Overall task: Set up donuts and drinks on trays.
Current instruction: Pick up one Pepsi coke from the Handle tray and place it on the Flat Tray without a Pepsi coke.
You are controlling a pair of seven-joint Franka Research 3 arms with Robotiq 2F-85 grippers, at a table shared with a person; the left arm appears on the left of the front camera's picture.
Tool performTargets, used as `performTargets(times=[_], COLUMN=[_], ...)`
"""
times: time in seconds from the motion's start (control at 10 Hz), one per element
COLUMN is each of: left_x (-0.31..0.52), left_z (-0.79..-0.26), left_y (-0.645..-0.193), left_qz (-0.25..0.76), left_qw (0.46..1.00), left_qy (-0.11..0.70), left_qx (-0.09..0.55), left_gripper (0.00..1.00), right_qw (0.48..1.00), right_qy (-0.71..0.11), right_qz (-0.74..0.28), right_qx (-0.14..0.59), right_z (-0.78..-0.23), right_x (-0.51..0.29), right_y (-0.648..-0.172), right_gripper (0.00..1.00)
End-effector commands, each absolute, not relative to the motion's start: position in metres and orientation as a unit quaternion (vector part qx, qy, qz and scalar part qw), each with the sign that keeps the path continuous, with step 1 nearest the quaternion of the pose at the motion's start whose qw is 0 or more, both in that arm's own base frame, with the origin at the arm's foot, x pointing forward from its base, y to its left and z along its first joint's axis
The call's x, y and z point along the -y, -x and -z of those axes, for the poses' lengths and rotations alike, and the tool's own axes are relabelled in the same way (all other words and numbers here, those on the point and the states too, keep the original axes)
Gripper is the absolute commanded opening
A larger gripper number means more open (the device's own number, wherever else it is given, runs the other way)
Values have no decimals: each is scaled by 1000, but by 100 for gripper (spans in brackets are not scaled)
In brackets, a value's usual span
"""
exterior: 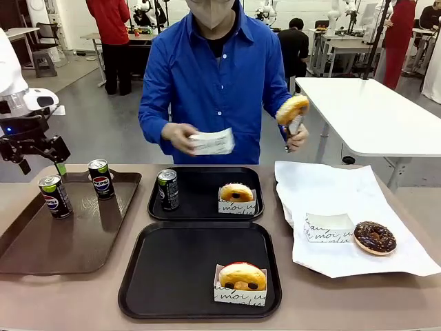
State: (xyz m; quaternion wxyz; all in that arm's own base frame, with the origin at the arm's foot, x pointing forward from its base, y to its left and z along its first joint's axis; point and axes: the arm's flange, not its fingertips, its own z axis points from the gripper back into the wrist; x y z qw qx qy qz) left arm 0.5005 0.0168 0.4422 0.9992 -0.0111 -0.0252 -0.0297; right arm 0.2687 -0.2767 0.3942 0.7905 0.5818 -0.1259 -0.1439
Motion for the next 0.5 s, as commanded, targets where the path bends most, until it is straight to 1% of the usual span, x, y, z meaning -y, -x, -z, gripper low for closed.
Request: performTargets(times=[0.0, 0.4], left_x=[-22, -23], left_z=[-432, -414], left_y=[-511, -515], left_qz=[55, 52], left_qw=[998, 998], left_qy=[5, 10], left_qx=[29, 17], left_gripper=[100, 100], right_qw=[787, 787], right_qy=[-586, -586], right_qz=[142, 142], right_qx=[128, 128], right_z=[-395, -395], right_x=[277, 277], right_y=[-269, -269], right_gripper=[100, 100])
